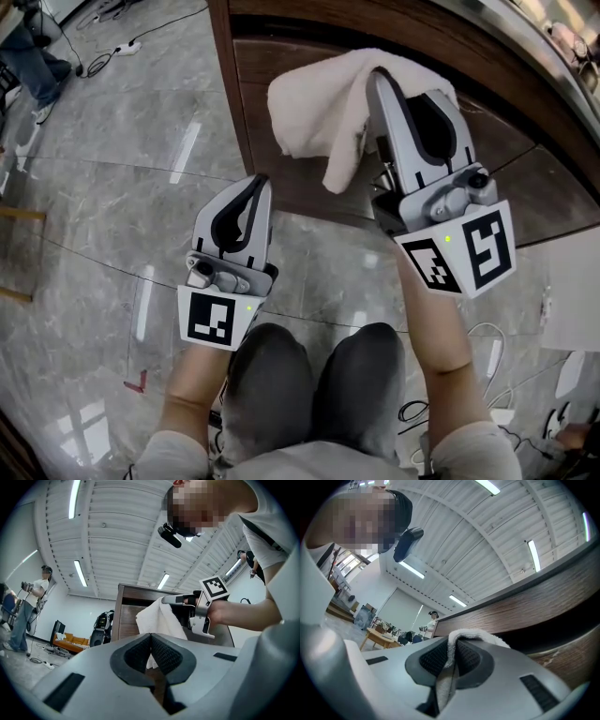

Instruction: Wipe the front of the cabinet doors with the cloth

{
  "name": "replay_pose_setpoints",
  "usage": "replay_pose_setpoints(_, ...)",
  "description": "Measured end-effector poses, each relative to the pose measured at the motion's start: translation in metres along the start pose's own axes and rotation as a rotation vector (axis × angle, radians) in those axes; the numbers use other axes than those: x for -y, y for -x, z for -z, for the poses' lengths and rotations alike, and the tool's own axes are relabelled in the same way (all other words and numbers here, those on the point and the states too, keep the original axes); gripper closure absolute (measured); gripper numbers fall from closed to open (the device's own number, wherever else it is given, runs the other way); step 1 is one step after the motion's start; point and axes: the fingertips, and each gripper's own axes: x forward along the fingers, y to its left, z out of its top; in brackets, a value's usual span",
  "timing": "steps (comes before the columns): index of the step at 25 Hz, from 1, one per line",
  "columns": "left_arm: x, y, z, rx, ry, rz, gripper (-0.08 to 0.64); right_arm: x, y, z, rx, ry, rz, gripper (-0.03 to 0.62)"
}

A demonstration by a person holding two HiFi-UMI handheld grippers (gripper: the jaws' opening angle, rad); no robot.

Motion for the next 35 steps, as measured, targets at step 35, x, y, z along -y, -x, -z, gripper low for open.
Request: replay_pose_setpoints(35, 0.069, -0.033, 0.012, 0.011, 0.023, 0.101, 0.543, 0.094, 0.109, -0.023, -0.028, 0.089, 0.184, 0.54)
